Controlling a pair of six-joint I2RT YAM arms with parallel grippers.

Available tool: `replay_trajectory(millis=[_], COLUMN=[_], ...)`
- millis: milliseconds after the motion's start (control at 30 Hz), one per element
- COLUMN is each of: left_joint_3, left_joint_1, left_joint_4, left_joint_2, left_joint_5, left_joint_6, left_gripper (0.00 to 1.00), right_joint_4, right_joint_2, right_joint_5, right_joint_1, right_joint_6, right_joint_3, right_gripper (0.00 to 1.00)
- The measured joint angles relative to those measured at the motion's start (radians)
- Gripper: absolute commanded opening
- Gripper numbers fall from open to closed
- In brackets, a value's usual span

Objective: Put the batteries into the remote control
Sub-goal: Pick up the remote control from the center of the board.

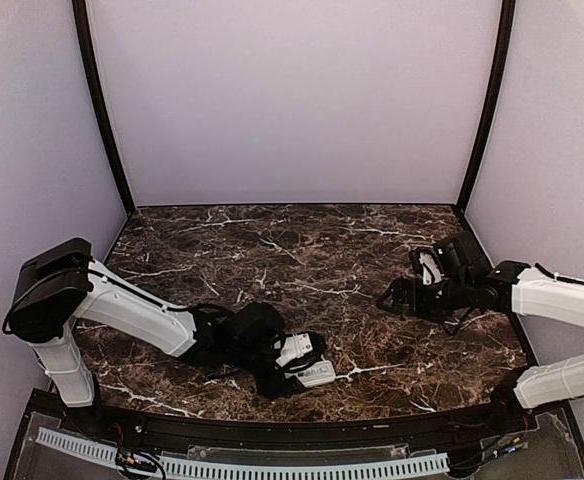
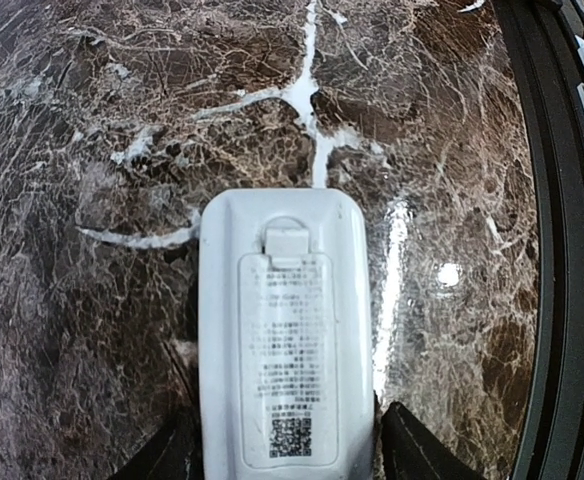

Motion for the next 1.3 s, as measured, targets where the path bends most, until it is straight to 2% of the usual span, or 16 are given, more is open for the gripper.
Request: replay_trajectory(millis=[100,200,333,533,800,933,1100,1300], left_joint_3=[0.014,0.033,0.045,0.051,0.049,0.049,0.061,0.082], left_joint_1=[0.0,0.0,0.0,0.0,0.0,-0.002,-0.014,-0.034], left_joint_4=[-0.019,-0.036,-0.052,-0.064,-0.13,-0.177,-0.247,-0.34], left_joint_2=[0.005,0.016,0.02,0.021,-0.016,-0.054,-0.09,-0.186], left_joint_5=[-0.001,-0.005,-0.005,-0.003,-0.014,-0.02,-0.023,-0.012], left_joint_6=[0.004,0.012,0.027,0.035,0.064,0.081,0.106,0.154], left_gripper=[0.56,0.36,0.19,0.05,0.02,0.02,0.01,0.02], right_joint_4=[0.006,0.011,0.026,0.08,0.259,0.345,0.311,0.162], right_joint_2=[-0.003,-0.012,-0.032,-0.099,-0.2,-0.218,-0.12,0.107], right_joint_5=[-0.01,-0.019,-0.032,-0.071,-0.241,-0.356,-0.435,-0.48], right_joint_1=[0.0,0.0,0.0,0.0,-0.009,-0.018,-0.003,0.092], right_joint_6=[-0.001,-0.006,-0.016,-0.035,-0.053,-0.055,-0.092,-0.175], right_joint_3=[-0.004,-0.007,-0.008,-0.02,-0.091,-0.114,-0.084,0.017], right_gripper=[0.99,0.99,0.99,0.99,0.98,0.92,0.95,0.93])
